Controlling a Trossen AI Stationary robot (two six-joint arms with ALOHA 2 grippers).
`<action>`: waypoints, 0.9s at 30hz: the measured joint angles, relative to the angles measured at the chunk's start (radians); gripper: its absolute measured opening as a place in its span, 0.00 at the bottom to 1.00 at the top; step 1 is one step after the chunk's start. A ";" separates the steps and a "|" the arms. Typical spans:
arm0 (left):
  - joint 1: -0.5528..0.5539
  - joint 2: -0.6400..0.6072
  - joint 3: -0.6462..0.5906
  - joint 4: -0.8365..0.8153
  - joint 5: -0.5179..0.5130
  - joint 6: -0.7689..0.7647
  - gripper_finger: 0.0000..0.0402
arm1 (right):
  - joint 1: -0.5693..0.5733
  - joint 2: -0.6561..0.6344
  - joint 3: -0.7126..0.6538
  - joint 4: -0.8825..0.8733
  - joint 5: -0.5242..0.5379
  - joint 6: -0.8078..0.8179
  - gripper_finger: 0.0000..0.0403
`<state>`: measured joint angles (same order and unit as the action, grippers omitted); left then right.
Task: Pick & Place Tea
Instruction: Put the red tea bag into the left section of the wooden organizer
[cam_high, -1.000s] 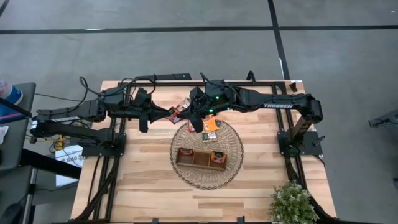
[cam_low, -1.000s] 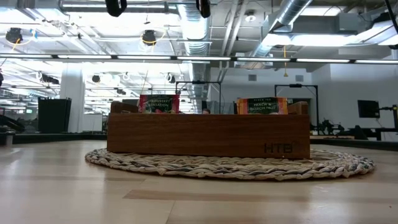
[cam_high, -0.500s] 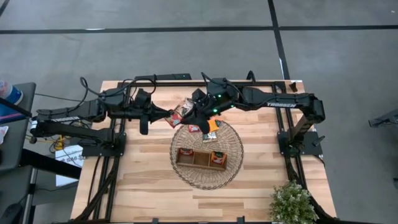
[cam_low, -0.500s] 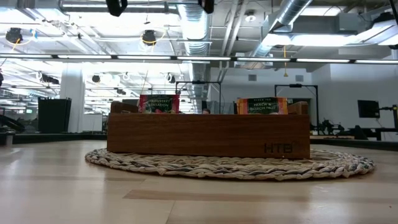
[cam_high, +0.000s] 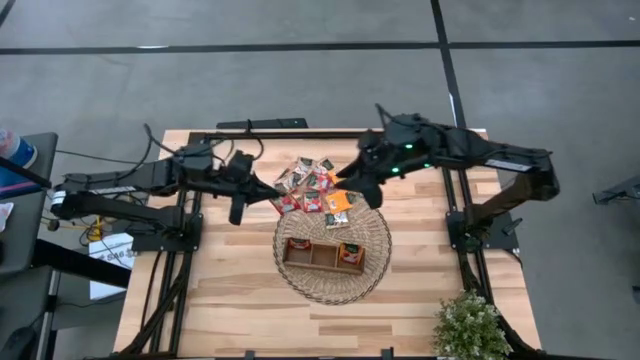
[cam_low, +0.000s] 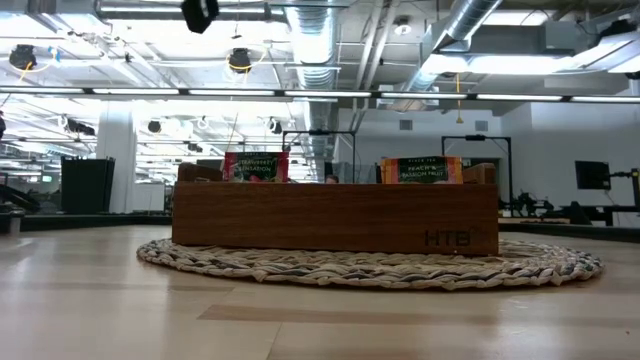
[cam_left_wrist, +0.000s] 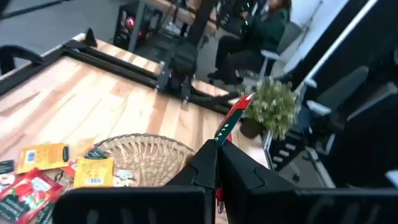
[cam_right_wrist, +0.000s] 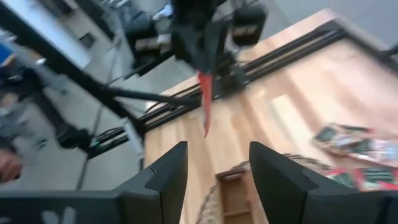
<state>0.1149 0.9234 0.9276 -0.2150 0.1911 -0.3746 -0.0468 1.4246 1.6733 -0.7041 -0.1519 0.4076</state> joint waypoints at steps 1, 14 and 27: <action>-0.006 0.019 0.000 -0.005 0.002 0.016 0.00 | 0.007 -0.012 0.000 -0.013 0.032 0.000 0.41; -0.117 0.265 0.000 -0.084 -0.083 0.164 0.00 | 0.082 -0.029 -0.007 -0.139 0.209 0.003 0.33; -0.238 0.432 0.000 -0.092 -0.258 0.203 0.00 | 0.078 -0.030 -0.016 -0.165 0.207 0.003 0.29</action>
<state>-0.1232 1.3559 0.9276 -0.3069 -0.0665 -0.1719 0.0309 1.3945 1.6577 -0.8687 0.0552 0.4107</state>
